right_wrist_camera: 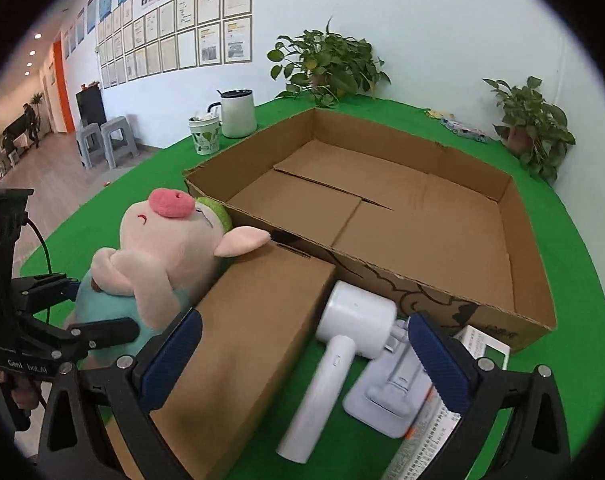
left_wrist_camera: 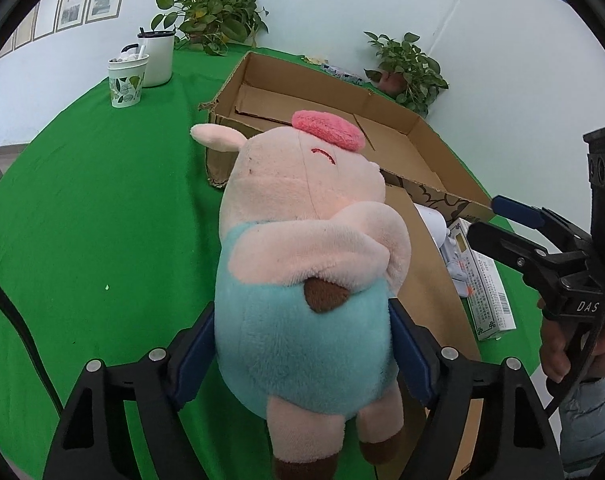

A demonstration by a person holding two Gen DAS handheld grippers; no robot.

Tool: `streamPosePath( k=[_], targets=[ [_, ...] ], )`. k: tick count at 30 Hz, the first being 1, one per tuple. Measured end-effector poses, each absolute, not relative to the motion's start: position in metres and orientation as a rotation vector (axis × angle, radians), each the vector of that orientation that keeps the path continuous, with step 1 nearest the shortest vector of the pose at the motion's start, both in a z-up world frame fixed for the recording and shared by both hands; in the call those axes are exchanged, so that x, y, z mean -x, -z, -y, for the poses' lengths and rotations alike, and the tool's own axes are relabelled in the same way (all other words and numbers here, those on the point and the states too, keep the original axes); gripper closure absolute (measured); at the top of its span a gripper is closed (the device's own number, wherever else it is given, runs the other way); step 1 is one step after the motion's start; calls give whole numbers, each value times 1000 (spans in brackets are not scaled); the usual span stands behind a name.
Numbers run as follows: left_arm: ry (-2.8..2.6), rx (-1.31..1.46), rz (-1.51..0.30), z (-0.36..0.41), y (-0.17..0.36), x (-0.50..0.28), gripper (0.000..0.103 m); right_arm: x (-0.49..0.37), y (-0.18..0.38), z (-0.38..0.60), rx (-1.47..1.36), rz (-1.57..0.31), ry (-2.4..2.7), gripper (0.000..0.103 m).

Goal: Organize objects
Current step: 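Grasp the plush pig with the left gripper and lift it, then carry the plush pig with the left gripper over the open cardboard box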

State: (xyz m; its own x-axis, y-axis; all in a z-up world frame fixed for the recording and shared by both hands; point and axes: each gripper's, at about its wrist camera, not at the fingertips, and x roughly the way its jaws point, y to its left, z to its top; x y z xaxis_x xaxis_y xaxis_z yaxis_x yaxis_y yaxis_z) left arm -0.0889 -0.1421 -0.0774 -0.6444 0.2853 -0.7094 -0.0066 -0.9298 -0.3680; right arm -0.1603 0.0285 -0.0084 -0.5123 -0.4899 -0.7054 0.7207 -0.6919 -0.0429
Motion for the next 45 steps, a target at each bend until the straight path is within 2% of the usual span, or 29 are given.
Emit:
streamPosePath(
  k=[6, 9, 17, 23, 31, 45],
  targets=[
    [-2664, 1213, 517, 154, 76, 68, 31, 154, 18, 13, -959, -333, 2028, 0],
    [-2654, 1211, 593, 170, 78, 56, 32, 155, 21, 26, -1008, -245, 1968, 0],
    [-2688, 1204, 501, 181, 69, 23, 34, 129, 21, 61, -1092, -124, 1755, 0],
    [-2707, 1198, 424, 167, 70, 16, 34, 107, 33, 89, -1216, -133, 1690, 0],
    [-2713, 1194, 416, 158, 75, 15, 35, 109, 49, 100, -1382, -231, 1784, 2],
    [-2758, 1172, 367, 142, 59, 6, 37, 100, 41, 101, -1303, -294, 1795, 14]
  ],
)
